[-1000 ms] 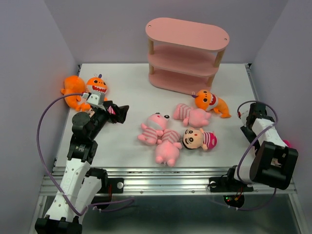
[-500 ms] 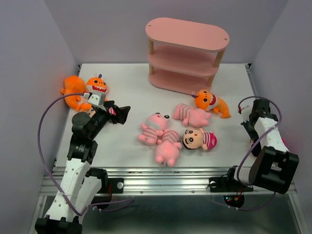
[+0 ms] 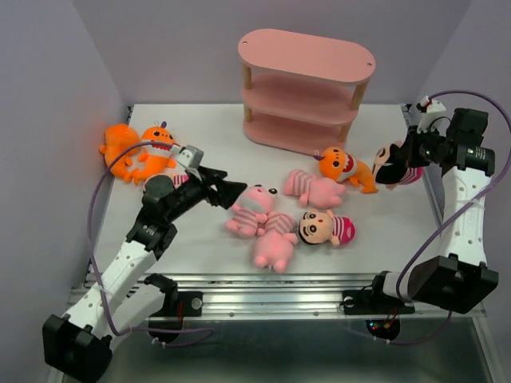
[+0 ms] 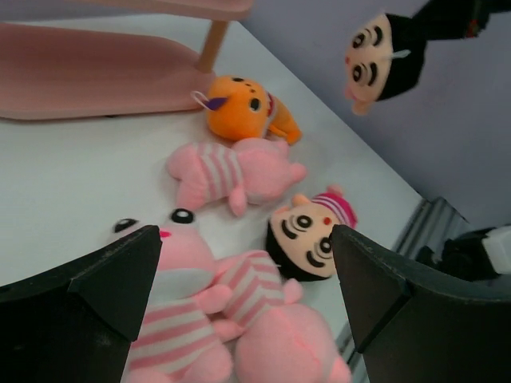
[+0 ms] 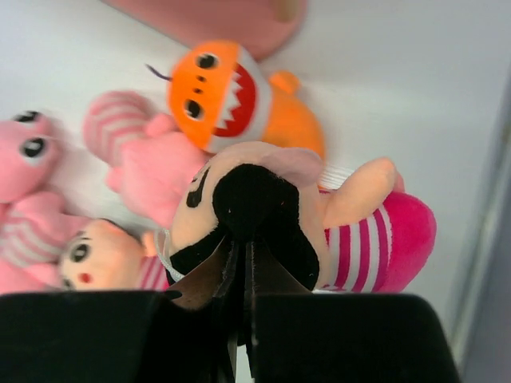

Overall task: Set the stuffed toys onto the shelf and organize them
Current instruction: Pass the stuffed toy from the right arm to the left

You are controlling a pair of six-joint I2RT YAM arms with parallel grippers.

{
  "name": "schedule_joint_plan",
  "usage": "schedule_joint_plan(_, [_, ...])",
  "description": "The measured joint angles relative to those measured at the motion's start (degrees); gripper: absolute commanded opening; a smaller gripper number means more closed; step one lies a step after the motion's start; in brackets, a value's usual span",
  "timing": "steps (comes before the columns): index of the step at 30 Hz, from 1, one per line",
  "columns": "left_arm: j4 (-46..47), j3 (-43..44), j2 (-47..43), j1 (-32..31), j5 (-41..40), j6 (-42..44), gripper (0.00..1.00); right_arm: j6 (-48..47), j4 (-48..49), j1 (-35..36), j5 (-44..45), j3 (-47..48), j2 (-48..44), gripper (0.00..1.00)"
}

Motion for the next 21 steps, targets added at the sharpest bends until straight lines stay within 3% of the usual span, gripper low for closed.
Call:
schedule_joint_plan(4, [0.61, 3.21, 6.27, -16.61, -7.87, -2.82, 0.99, 8.26, 0.66, 0.15, -9.62, 1.18, 0.44, 0.01])
schedule_joint_plan(11, [2.99, 18.8, 23.82, -36.02, -20.41, -2.62, 0.99, 23.52, 3.93, 1.01, -17.14, 0.2, -0.96, 0.01])
schedule_joint_plan(15, [3.19, 29.83, 36.35, -41.72, -26.77, -0.11, 0.98, 28.61, 4.52, 1.27, -19.52, -2.14, -2.97, 0.01])
schedule_joint_plan(21, [-0.7, 39.71, 46.86, -45.35, -33.07, 5.05, 0.96, 33.55, 4.92, 1.31, -22.58, -6.14, -4.63, 0.01])
